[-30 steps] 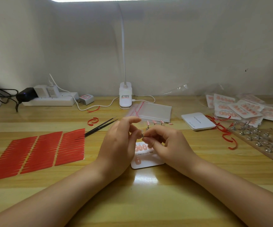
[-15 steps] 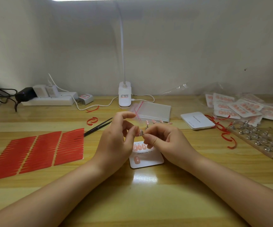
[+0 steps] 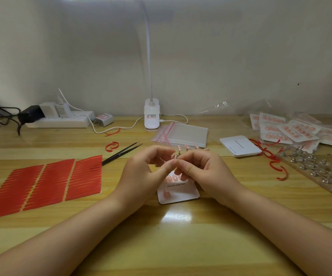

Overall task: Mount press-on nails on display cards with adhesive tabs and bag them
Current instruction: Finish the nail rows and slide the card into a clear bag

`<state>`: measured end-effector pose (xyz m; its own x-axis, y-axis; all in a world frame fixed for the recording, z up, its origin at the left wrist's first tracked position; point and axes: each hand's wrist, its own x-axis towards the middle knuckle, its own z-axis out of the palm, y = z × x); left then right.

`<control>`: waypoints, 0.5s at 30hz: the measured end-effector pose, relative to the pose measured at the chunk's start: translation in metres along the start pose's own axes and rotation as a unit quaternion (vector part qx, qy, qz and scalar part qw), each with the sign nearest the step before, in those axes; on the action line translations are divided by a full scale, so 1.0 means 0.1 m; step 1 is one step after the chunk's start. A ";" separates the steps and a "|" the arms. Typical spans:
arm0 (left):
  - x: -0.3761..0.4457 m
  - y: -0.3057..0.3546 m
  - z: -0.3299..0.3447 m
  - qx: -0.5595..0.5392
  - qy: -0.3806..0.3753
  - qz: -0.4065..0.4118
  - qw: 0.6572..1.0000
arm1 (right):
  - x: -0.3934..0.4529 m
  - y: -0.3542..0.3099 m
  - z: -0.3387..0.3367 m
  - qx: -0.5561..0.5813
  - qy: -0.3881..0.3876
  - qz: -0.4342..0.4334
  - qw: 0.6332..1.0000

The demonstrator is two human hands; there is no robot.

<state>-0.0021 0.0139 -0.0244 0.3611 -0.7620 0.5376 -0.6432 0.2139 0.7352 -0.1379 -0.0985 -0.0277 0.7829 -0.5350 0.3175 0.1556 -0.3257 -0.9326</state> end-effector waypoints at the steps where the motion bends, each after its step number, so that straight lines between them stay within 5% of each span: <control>1: 0.00 -0.01 0.00 -0.007 0.002 -0.003 1.000 | 0.00 0.00 0.00 -0.003 0.001 0.000 1.000; 5: 0.01 0.00 -0.02 -0.075 -0.009 -0.038 0.996 | 0.00 -0.01 -0.01 -0.025 0.002 -0.001 1.000; 15: -0.01 0.00 0.01 -0.032 0.038 -0.045 0.998 | 0.00 -0.03 0.01 -0.102 -0.005 -0.023 0.995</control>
<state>-0.0030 0.0138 -0.0254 0.4672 -0.7311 0.4972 -0.5624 0.1883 0.8052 -0.1376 -0.0968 -0.0252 0.7838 -0.5085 0.3564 0.0672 -0.5011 -0.8628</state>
